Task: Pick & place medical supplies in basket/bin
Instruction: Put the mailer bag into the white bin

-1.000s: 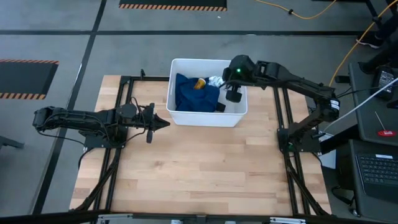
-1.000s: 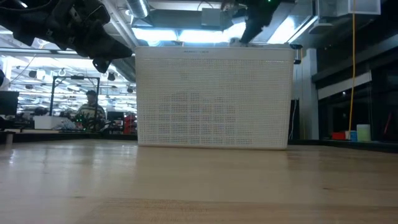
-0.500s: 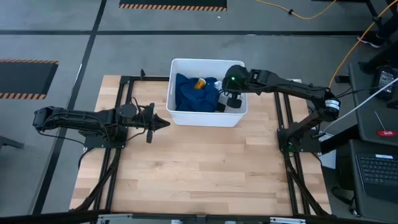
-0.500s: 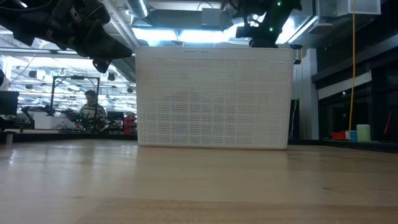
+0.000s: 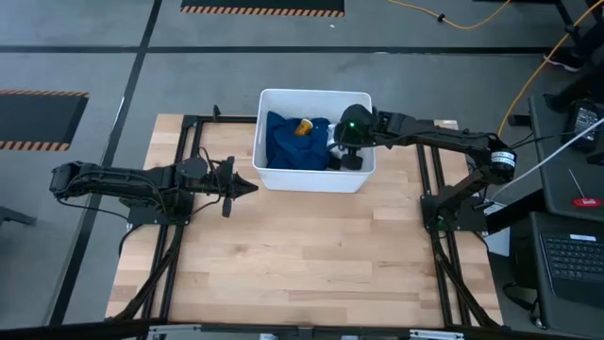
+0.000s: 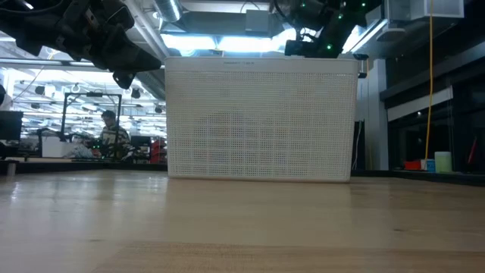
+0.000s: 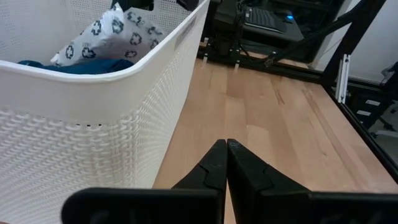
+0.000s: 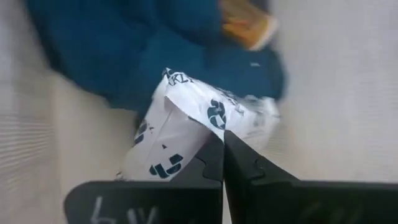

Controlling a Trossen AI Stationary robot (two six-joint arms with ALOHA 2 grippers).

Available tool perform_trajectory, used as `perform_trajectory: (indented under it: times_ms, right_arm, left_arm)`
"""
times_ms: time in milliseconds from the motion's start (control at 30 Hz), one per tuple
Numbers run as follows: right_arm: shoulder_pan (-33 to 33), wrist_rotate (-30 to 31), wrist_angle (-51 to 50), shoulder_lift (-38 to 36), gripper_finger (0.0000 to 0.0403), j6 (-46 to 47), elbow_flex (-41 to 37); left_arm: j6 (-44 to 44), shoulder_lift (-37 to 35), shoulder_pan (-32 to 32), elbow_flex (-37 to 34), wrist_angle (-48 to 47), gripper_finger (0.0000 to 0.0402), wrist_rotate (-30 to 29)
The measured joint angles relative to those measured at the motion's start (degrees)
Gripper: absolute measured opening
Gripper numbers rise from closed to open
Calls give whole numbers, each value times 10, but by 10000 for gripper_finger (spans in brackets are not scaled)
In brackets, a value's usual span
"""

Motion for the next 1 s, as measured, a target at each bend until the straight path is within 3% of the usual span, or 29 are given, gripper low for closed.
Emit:
perform_trajectory:
  times_ms: [233,1000]
  right_arm:
    - [-2,-91,-6,0,0,6,-13]
    - [-2,-96,64,0,20,6,-13]
  left_arm:
    - [0,0,0,0,0,4,0]
    - [29,0,0,0,-5,4,0]
